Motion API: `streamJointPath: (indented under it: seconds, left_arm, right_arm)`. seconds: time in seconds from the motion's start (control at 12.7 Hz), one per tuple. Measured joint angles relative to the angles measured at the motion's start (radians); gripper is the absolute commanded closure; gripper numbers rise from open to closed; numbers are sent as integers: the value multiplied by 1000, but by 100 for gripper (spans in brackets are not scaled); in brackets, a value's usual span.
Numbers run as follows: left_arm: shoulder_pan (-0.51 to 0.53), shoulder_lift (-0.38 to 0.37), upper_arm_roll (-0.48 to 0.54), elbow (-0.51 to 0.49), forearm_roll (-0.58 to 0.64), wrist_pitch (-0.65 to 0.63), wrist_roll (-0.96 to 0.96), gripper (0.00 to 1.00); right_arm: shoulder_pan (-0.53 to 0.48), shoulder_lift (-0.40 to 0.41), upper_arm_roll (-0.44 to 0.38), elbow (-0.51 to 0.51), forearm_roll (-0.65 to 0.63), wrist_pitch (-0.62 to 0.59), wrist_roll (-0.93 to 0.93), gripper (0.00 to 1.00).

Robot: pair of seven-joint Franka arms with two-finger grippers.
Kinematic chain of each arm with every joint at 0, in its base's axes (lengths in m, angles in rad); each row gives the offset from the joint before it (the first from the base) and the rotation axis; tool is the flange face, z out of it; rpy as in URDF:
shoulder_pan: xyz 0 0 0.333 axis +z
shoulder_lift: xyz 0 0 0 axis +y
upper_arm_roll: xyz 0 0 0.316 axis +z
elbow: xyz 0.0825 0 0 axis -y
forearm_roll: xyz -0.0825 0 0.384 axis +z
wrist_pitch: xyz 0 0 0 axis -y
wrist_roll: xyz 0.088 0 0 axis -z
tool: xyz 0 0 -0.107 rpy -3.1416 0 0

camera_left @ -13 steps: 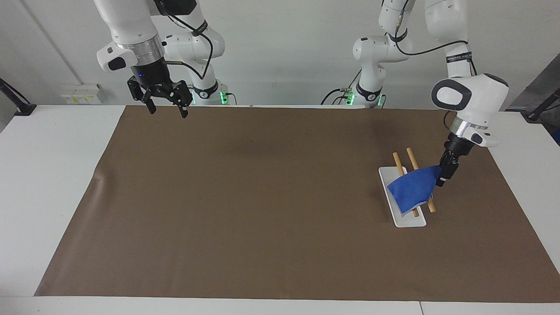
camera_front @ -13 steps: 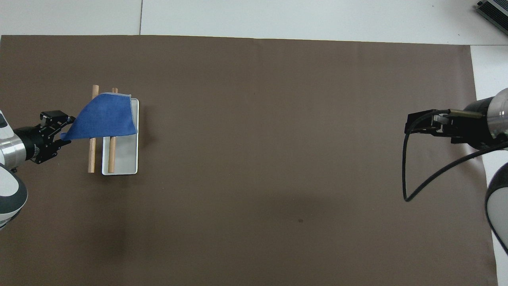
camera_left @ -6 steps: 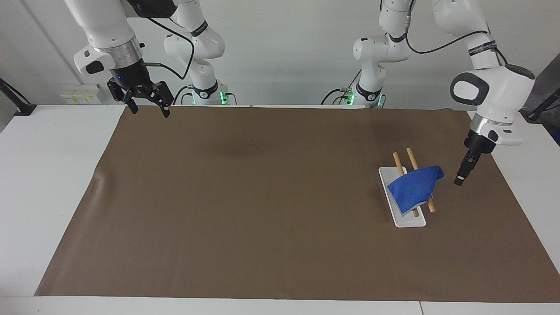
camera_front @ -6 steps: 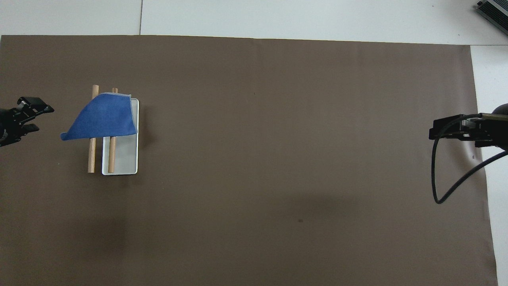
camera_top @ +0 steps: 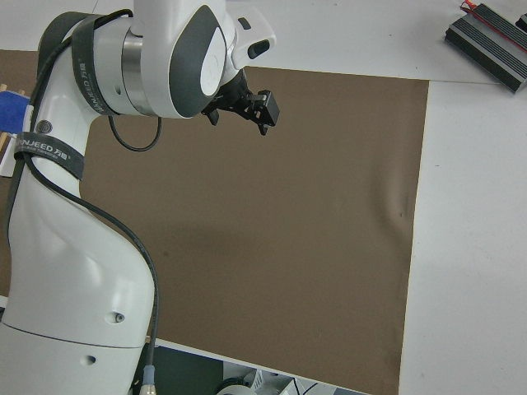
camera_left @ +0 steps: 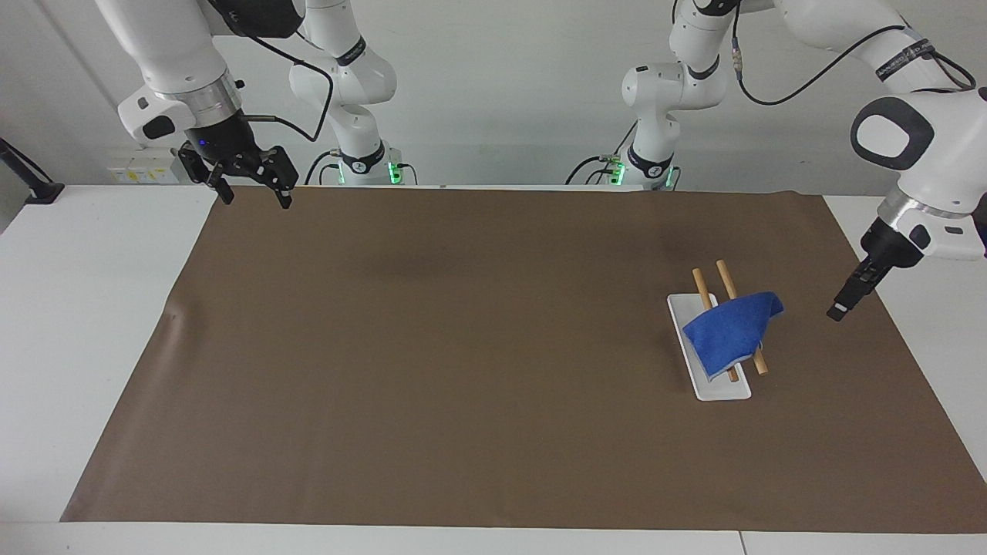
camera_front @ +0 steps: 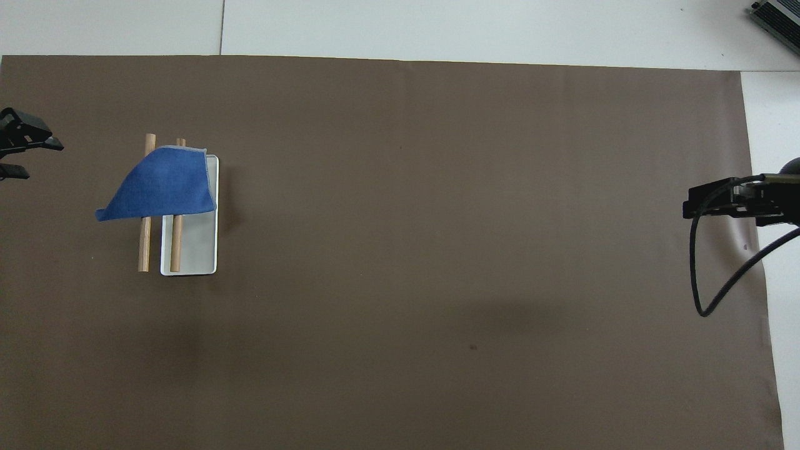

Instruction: Right arm passes towel to left arm to hang

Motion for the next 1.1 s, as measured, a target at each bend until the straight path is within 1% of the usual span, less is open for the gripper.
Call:
streamJointPath:
  seconds: [0.16,0.31,0.63,0.79,0.94,1.02,1.1]
  left_arm:
    - [-4,10,-36,15,14,-52,1,29]
    - [-10,10,-61,47,23,-132,2,30]
    - [-12,8,-137,172,137,-328,19,31]
    - [-13,5,-169,214,155,-388,22,30]
    - [-13,-10,-187,230,186,-416,90,30]
    - [-14,-27,-197,231,204,-427,145,28]
    - [-14,-43,-203,230,211,-438,196,16]
  right_arm:
    - [1,0,1,0,-20,-1,-2,0]
    - [2,0,4,0,-52,-1,-3,0]
    - [2,0,6,0,-54,-1,-3,0]
    - [2,0,6,1,-54,-1,-3,0]
    - [2,0,6,1,-54,-1,-3,0]
    - [2,0,6,1,-54,-1,-3,0]
    - [2,0,6,1,-53,-1,-3,0]
